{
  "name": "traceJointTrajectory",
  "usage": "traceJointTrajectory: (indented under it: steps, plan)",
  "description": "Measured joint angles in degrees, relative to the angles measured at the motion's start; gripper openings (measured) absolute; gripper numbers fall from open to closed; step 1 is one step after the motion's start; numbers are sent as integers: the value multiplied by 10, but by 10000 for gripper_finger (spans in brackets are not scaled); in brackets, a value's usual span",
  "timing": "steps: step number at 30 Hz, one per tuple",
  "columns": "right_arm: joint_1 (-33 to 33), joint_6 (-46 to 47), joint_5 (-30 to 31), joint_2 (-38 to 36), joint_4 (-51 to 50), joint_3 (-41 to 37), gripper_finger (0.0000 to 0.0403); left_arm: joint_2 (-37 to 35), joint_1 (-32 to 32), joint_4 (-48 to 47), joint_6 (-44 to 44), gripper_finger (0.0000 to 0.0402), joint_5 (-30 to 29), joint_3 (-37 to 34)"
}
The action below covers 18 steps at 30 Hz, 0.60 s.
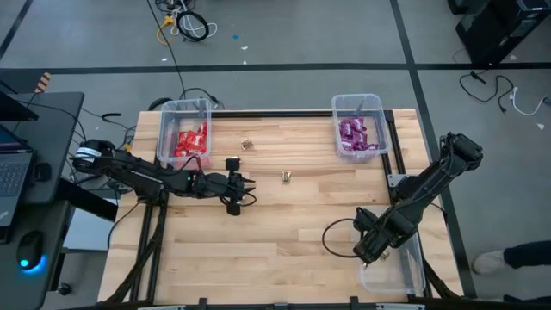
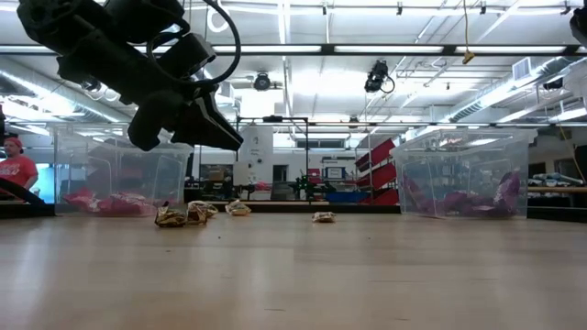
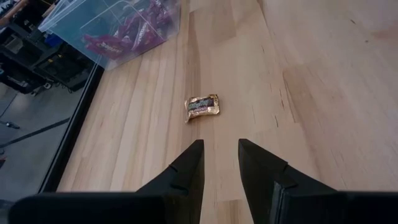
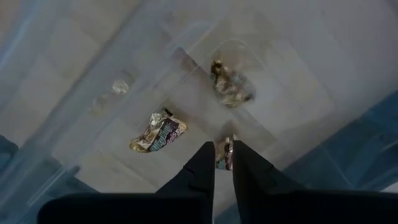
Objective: Sort candy
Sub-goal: Put the yellow candy into the bottom right transparent bin
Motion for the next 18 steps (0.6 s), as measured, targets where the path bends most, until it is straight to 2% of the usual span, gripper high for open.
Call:
traceJointTrajectory:
  steps: [4,8,14,18]
  plan:
    - [0,-2,0,0,-7,9,58,0,0,1,0,102,0,0]
    - [2,11,21,0,-59,74,60,-6,-9,3,0,102,-2,0]
    - [19,5,160,-1,-148,207,50,-48,-40,-78,-14,102,-2,27]
    - [0,-55,265,-1,-159,252,48,-87,-59,-216,-48,101,5,63]
